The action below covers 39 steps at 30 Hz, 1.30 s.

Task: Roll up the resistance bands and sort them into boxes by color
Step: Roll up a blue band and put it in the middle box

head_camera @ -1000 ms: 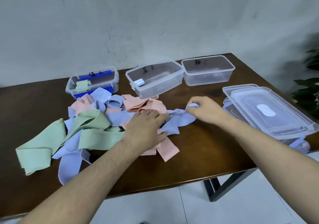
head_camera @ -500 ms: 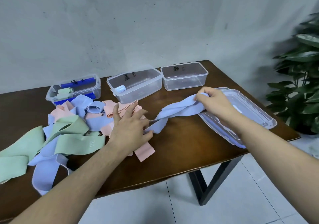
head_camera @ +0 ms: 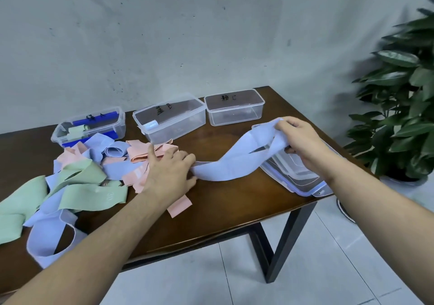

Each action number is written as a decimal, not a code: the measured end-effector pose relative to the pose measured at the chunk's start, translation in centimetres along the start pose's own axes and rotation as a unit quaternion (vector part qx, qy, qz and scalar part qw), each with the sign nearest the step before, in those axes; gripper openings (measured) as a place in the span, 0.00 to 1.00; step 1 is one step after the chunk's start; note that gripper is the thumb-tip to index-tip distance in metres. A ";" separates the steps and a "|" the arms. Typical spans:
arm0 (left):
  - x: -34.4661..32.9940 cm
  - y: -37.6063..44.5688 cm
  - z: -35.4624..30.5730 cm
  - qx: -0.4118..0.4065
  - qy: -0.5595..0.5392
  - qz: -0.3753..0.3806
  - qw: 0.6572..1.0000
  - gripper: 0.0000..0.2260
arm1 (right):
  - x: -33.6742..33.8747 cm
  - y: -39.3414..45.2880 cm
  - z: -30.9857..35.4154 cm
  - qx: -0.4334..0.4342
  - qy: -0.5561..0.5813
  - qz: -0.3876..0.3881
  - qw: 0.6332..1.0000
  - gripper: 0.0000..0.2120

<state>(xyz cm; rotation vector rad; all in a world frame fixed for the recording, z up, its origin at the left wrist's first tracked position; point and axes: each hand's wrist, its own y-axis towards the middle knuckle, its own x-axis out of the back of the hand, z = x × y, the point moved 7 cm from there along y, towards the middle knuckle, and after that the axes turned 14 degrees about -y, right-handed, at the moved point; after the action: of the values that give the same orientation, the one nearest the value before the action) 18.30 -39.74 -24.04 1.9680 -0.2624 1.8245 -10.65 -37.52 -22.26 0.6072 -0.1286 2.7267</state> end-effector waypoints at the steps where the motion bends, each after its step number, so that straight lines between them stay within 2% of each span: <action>1: 0.1 0.0 -0.1 -0.004 0.011 -0.005 1.000 0.16 | 0.0 -0.1 -0.3 -0.007 -0.003 0.008 1.000 0.09; 4: 0.1 0.0 -1.7 -0.050 0.025 -0.026 0.998 0.18 | -0.6 -0.5 -0.8 -0.023 -0.020 0.043 0.999 0.10; 7: -0.4 0.4 -3.6 -0.078 0.002 -0.012 0.997 0.20 | -0.6 -0.7 -0.9 -0.041 -0.003 0.041 0.998 0.09; 10: -1.0 0.9 -5.1 -0.091 -0.058 -0.004 0.994 0.23 | -0.4 -0.8 -0.6 -0.055 0.064 0.039 0.996 0.12; 14: -0.8 0.4 -8.3 -0.128 -0.156 -0.037 0.979 0.28 | -0.4 -1.4 0.1 -0.059 0.129 0.052 0.988 0.14; 18: -2.1 0.1 -10.3 -0.098 -0.236 0.014 0.967 0.29 | -1.0 -1.9 0.9 -0.079 0.209 0.064 0.973 0.13; 22: -3.6 0.2 -10.4 -0.058 -0.299 0.041 0.951 0.21 | -1.9 -2.4 2.3 -0.059 0.253 0.097 0.961 0.12; 25: -3.5 0.3 -9.6 -0.033 -0.422 0.014 0.906 0.09 | -2.5 -2.6 3.3 -0.050 0.283 0.129 0.949 0.10; 30: 0.8 -1.0 -7.5 -0.057 -0.493 -0.136 0.858 0.02 | -2.6 -1.6 2.4 -0.064 0.230 0.121 0.964 0.11; 32: 2.7 -1.3 -7.1 -0.082 -0.519 -0.152 0.837 0.07 | -2.9 -1.3 1.2 -0.098 0.209 0.129 0.964 0.11; 35: 5.2 -1.4 -7.1 -0.086 -0.570 -0.151 0.803 0.07 | -4.4 -1.5 -0.4 -0.153 0.198 0.169 0.953 0.11; 39: 6.9 -0.6 -6.0 -0.011 -0.667 -0.181 0.722 0.07 | -6.2 -2.1 -0.9 -0.167 0.116 0.235 0.950 0.12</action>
<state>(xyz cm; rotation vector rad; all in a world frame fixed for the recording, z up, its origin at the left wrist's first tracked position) 13.96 -35.51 -17.23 2.6762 -0.2617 -0.1086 -5.00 -37.29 -25.71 0.1664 -0.7458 3.0912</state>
